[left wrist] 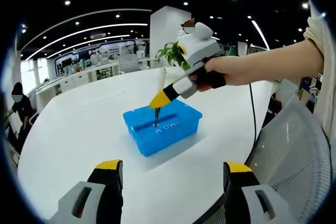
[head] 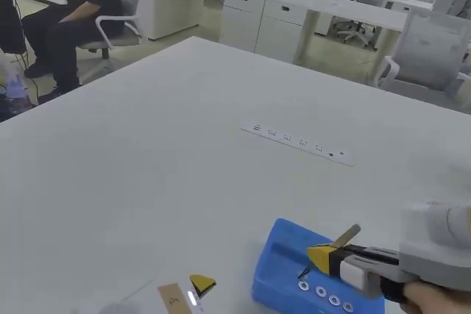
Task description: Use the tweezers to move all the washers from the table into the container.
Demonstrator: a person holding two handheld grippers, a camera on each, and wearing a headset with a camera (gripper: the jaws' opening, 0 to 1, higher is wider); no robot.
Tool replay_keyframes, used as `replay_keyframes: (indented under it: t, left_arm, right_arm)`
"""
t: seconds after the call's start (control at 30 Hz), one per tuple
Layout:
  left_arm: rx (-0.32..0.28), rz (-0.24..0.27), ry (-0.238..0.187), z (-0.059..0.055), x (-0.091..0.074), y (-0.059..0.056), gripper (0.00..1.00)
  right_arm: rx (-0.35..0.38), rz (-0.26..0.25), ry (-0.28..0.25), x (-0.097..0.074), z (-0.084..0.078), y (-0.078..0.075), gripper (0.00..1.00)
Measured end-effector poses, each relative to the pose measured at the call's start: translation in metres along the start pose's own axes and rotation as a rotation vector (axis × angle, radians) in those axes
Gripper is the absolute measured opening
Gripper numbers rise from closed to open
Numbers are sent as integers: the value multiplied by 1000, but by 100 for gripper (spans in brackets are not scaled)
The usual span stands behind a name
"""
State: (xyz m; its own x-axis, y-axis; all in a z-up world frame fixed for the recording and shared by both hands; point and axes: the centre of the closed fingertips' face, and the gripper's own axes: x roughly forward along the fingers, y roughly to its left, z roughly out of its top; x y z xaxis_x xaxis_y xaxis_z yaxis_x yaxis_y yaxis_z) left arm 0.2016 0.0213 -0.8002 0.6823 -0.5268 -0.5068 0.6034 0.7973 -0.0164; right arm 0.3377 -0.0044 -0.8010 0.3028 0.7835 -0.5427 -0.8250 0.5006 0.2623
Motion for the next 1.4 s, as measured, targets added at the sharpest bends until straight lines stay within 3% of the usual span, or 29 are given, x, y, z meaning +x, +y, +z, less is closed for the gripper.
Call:
replay_keyframes:
  t: [0.4, 0.87, 1.0, 1.23, 1.33, 1.4]
  left_arm:
    - [-11, -2, -12, 1, 0, -1, 79]
    - [-15, -7, -11, 1, 0, -2, 79]
    - [-90, -18, -52, 7, -3, 0, 78]
    - [-83, -18, -69, 12, -4, 0, 77]
    - [-172, -66, -93, 17, -5, -2, 75]
    - [-236, -74, -127, 23, -8, 2, 75]
  right_arm:
    - [-47, 17, 60, 23, -9, -1, 3]
    - [-108, 3, 93, 28, -17, -5, 3]
    - [-134, 2, 95, 31, -18, -6, 3]
    - [-168, 3, 80, 31, -17, -5, 4]
    - [-198, -2, 45, 28, -12, -2, 4]
    - [-188, 0, 19, 21, -7, 1, 4]
